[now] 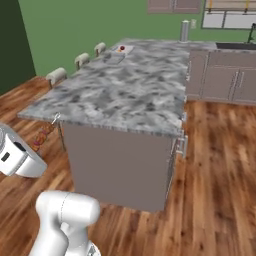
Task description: Place the cold items (carrot and tomato) from the fridge in one tupperware on the dining counter. Place the warm items (kebab skewer and hot dog) in the stove area in another tupperware.
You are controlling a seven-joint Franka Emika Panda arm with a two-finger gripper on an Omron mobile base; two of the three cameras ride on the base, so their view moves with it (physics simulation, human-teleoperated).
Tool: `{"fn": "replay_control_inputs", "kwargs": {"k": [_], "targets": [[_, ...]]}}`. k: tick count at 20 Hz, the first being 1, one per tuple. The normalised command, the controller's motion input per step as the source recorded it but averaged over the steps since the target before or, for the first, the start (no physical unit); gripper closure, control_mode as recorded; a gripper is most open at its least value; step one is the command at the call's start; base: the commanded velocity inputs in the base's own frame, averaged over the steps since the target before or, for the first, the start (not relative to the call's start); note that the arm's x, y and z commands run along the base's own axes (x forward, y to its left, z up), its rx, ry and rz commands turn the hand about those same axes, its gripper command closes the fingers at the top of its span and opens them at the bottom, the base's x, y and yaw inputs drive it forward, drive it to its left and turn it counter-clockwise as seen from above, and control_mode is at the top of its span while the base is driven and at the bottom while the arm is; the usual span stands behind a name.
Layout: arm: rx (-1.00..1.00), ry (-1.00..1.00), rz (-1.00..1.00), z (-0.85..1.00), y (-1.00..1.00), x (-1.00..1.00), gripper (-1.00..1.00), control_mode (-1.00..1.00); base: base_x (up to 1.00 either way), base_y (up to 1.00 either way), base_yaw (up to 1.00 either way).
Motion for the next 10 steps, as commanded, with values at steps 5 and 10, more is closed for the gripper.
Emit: {"fn": "replay_control_inputs", "kwargs": {"k": [5,10], "targets": [[0.00,0.00,0.00,0.00,0.00,0.00,1.00,1.00,0.25,1.00,0.00],[0.00,0.00,0.00,0.00,0.00,0.00,1.00,1.00,0.27,1.00,-0.02]]}}
